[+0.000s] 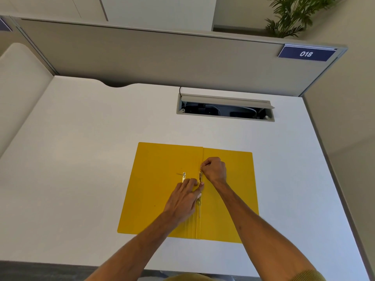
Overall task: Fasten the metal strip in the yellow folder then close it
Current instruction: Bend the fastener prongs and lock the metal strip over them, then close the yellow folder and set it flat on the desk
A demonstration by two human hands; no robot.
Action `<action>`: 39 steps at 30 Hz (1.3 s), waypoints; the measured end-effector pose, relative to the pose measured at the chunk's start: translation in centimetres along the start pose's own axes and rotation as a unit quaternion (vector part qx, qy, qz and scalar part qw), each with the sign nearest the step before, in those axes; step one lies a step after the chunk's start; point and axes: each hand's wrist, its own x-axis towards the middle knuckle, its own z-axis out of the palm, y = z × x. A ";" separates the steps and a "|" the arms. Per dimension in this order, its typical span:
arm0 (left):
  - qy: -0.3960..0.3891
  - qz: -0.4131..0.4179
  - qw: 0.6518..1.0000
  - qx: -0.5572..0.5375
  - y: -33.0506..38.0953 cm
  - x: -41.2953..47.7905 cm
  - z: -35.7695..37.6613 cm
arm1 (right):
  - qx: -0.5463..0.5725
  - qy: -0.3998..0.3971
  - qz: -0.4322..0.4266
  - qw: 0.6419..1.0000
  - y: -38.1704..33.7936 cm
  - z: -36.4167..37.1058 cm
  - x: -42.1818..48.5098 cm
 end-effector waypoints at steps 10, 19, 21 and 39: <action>0.024 -0.006 1.000 -0.013 -0.1 -1.4 1.1 | -0.006 0.018 -0.015 1.000 -0.2 -0.2 -0.2; 0.029 -0.053 0.996 -0.064 -2.8 -4.7 1.1 | -0.038 0.090 -0.146 0.984 0.0 2.1 -4.2; 0.052 -0.117 0.988 -0.089 -4.4 -5.8 0.4 | -0.075 0.082 -0.211 0.971 -0.6 3.8 -5.9; 0.118 -0.451 0.819 -0.335 -11.6 -8.9 -4.7 | -0.270 -0.094 -0.237 0.928 -1.7 12.9 -13.2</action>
